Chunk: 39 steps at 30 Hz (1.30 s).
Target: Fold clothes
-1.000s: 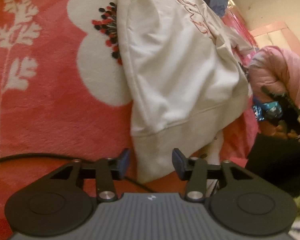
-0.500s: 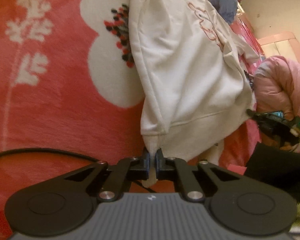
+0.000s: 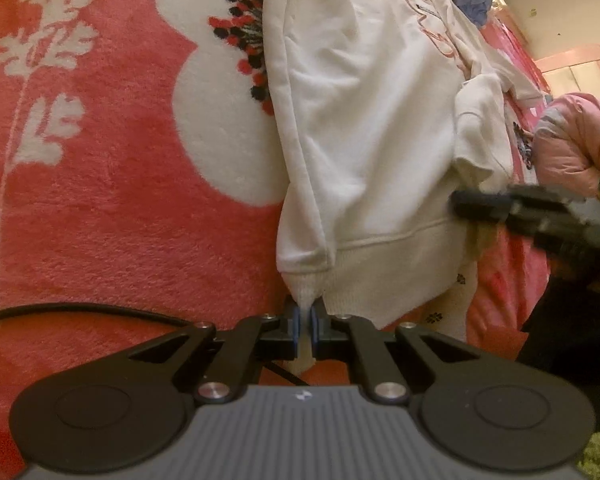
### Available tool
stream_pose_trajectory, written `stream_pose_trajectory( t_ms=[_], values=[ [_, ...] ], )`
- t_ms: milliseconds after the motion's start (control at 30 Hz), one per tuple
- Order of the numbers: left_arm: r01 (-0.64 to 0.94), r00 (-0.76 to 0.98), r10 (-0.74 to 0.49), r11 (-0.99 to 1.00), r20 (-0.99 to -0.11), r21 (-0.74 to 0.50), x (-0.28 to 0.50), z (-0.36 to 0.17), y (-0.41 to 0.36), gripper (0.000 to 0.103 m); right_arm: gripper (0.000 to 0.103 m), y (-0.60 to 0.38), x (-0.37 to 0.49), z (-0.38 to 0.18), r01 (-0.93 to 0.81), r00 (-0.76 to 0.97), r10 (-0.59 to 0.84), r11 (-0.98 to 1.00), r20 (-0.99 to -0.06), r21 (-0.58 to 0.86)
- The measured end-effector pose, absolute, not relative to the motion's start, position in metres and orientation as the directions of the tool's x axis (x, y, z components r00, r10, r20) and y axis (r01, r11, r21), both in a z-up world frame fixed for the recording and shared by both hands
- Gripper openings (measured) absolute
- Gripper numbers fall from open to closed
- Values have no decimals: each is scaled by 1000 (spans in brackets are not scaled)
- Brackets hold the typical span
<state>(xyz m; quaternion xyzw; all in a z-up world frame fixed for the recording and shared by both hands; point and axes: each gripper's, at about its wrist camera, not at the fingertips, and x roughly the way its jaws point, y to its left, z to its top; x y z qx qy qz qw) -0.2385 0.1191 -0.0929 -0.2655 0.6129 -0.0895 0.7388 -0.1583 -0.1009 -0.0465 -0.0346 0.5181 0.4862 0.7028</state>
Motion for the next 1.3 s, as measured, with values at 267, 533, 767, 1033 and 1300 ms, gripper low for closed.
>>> stream_pose_trajectory(
  t_ms=[267, 533, 767, 1033, 1300],
  values=[
    [-232, 227, -503, 804, -834, -548, -238, -104, 131, 7, 31, -190, -156, -18, -544, 234, 722, 653, -652, 528],
    [-220, 236, -492, 813, -838, -539, -239, -105, 128, 7, 33, -271, -112, -77, 79, 392, 649, 683, -652, 727],
    [-178, 260, -460, 841, -849, -510, -246, -93, 125, 6, 3, -264, -110, -68, 21, 428, 664, 671, -613, 741],
    [-152, 267, -436, 862, -860, -484, -252, -82, 129, 5, 2, -326, -130, -31, -22, 495, 424, 879, -758, 477],
    [-164, 251, -426, 866, -869, -472, -251, -84, 134, 6, 7, -375, -139, -58, 101, 535, 328, 890, -778, 445]
  ],
)
